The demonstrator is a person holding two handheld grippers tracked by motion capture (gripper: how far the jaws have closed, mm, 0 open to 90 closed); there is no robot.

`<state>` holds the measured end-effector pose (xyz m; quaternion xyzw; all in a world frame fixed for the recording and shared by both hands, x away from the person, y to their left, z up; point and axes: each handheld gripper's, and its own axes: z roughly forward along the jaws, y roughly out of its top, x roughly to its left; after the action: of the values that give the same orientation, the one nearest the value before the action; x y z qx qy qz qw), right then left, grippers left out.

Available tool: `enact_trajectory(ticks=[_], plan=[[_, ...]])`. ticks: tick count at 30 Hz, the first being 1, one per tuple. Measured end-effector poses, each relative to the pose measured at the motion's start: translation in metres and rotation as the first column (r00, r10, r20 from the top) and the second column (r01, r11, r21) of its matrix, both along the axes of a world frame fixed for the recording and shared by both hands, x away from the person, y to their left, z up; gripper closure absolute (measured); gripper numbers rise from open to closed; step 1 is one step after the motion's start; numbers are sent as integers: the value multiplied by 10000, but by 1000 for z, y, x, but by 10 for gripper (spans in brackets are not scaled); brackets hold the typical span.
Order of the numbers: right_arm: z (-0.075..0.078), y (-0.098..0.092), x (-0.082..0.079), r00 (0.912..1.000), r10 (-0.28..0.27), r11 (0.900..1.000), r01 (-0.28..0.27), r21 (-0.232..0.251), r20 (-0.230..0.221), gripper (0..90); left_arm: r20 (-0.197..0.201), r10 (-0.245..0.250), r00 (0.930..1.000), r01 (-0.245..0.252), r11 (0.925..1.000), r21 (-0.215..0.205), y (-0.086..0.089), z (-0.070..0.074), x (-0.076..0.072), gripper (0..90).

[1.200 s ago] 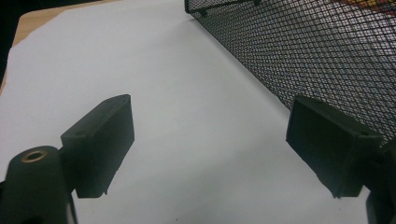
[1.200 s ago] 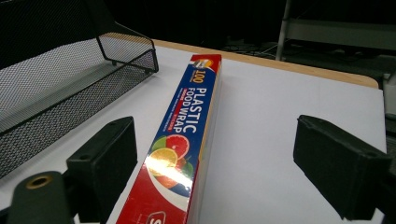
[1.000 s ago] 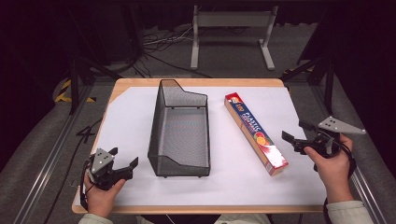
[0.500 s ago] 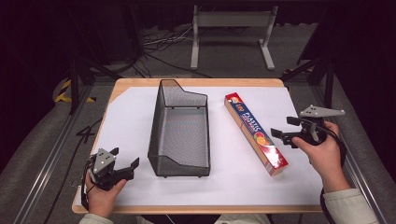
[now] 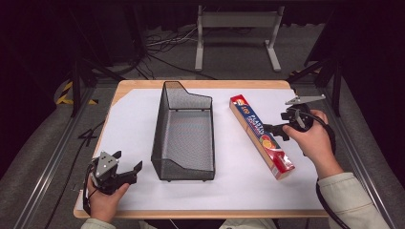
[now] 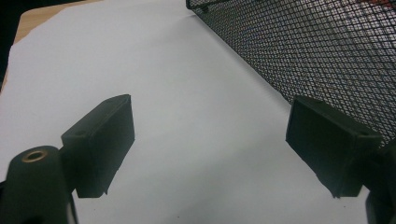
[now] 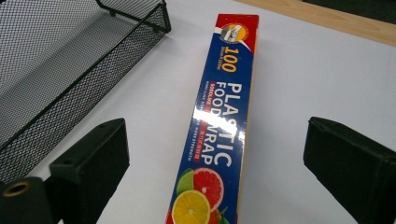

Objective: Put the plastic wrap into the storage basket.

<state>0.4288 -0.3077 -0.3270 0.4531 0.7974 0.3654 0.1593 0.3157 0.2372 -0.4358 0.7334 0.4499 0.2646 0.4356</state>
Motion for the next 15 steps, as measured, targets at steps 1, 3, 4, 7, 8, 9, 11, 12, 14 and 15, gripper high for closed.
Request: enact_trajectory(ticks=[1, 3, 4, 7, 8, 9, 11, 12, 14, 15], plan=[[0, 1, 3, 10000, 42, 10000, -43, -65, -83, 52, -15, -6, 10000, 6, 10000, -8, 0, 0, 0, 161], [0, 3, 6, 9999, -28, 9998, 26, -189, -106, 49, -11, -4, 10000, 4, 10000, -14, 1, 0, 0, 161], [0, 5, 9, 9999, -114, 9996, 112, -245, -65, 47, -9, 6, 10000, -6, 10000, -31, 1, 0, 0, 161], [-1, 10, 16, 9995, -230, 9995, 225, -241, -206, 42, -3, 28, 10000, -28, 10000, -9, 1, 0, 0, 162], [-3, 14, 20, 9994, -260, 9992, 252, -300, -237, 43, -4, 27, 10000, -27, 10000, 7, 1, 0, 0, 163], [-3, 14, 20, 9994, -260, 9992, 252, -300, -237, 43, -4, 27, 10000, -27, 10000, 7, 1, 0, 0, 164], [-7, 17, 23, 9993, -311, 9987, 302, -408, -219, 51, -6, 25, 10000, -25, 10000, -5, 1, 0, 0, 164], [-10, 18, 26, 9992, -333, 9986, 325, -429, -199, 52, 7, 37, 10000, -37, 10000, 2, 1, 0, 0, 164], [-20, 22, 31, 9987, -459, 9985, 453, -303, -205, 76, 1, 33, 10000, -33, 10000, -3, 2, 0, 0, 164], [-20, 22, 31, 9987, -459, 9985, 453, -303, -205, 76, -3, 30, 10000, -30, 10000, 7, 2, 0, 0, 164]])
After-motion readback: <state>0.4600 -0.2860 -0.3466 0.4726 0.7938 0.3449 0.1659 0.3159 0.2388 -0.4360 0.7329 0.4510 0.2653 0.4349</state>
